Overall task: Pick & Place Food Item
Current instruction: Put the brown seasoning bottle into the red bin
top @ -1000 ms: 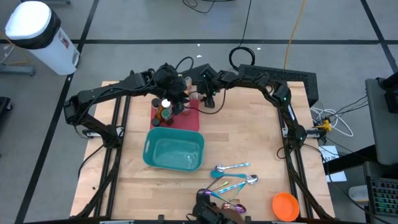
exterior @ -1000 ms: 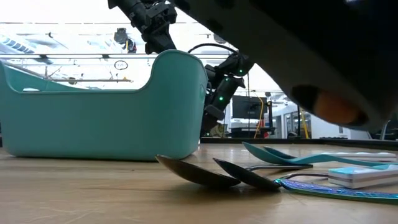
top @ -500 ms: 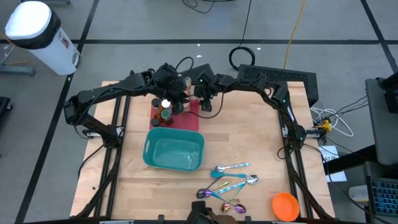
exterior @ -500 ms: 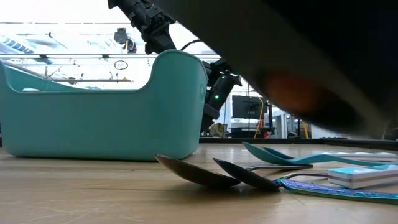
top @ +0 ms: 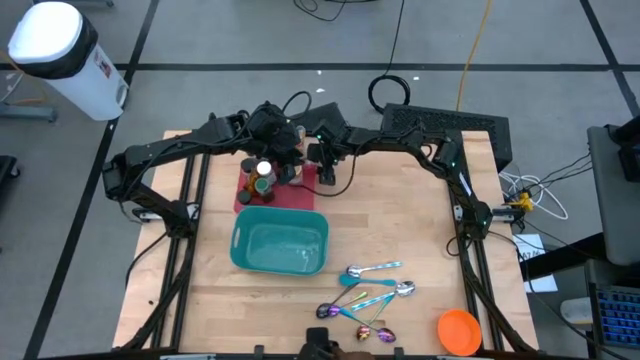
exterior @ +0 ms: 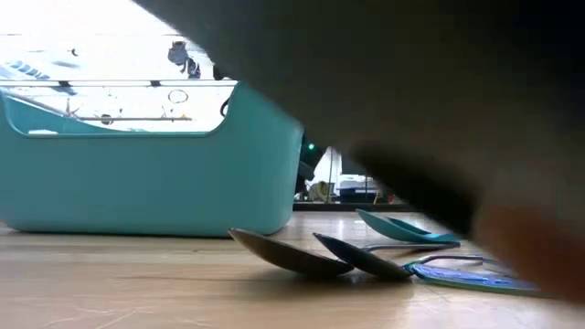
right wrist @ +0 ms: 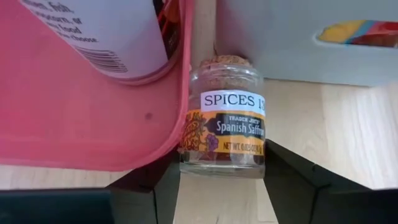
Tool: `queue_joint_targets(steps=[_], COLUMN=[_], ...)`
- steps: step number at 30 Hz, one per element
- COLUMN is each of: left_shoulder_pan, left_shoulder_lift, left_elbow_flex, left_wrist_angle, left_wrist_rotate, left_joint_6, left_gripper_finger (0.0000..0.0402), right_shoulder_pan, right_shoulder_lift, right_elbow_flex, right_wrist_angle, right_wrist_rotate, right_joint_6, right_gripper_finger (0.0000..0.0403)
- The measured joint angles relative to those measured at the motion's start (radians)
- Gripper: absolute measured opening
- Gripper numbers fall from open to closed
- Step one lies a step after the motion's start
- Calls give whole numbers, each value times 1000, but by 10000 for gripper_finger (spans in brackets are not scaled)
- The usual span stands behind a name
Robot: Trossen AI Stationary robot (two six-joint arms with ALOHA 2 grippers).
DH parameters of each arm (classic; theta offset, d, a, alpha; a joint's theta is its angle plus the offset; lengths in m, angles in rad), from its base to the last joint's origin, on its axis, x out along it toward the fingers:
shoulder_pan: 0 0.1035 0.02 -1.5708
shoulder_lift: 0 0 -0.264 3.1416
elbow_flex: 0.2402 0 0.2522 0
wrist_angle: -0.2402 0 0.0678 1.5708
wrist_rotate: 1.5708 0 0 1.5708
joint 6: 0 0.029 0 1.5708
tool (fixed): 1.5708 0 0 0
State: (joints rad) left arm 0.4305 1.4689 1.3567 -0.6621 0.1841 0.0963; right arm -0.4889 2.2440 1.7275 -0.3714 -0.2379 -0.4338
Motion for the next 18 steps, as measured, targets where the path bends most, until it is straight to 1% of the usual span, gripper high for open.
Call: queue_joint_targets(steps=[5, 7, 12, 15, 18], left_shoulder_pan=[0, 0, 0, 0, -4], left_shoulder_lift=[0, 0, 0, 0, 0], left_elbow_flex=[0, 0, 0, 0, 0], left_wrist_angle=[0, 0, 3, 15, 31], left_wrist_rotate=[0, 0, 1, 3, 26], left_joint_6=[0, -1, -9, -26, -5], left_gripper_finger=[124, 124, 124, 124, 124], right_shoulder_pan=[-1, -1, -4, -9, -13], right_shoulder_lift=[0, -7, -69, -120, -196], right_elbow_flex=[0, 0, 0, 0, -56], right_wrist_angle=[-7, -31, -231, -358, -402], right_wrist_rotate=[4, 28, 110, 104, 89], right_joint_6=[14, 27, 30, 58, 83], right_gripper_finger=[179, 179, 179, 179, 179])
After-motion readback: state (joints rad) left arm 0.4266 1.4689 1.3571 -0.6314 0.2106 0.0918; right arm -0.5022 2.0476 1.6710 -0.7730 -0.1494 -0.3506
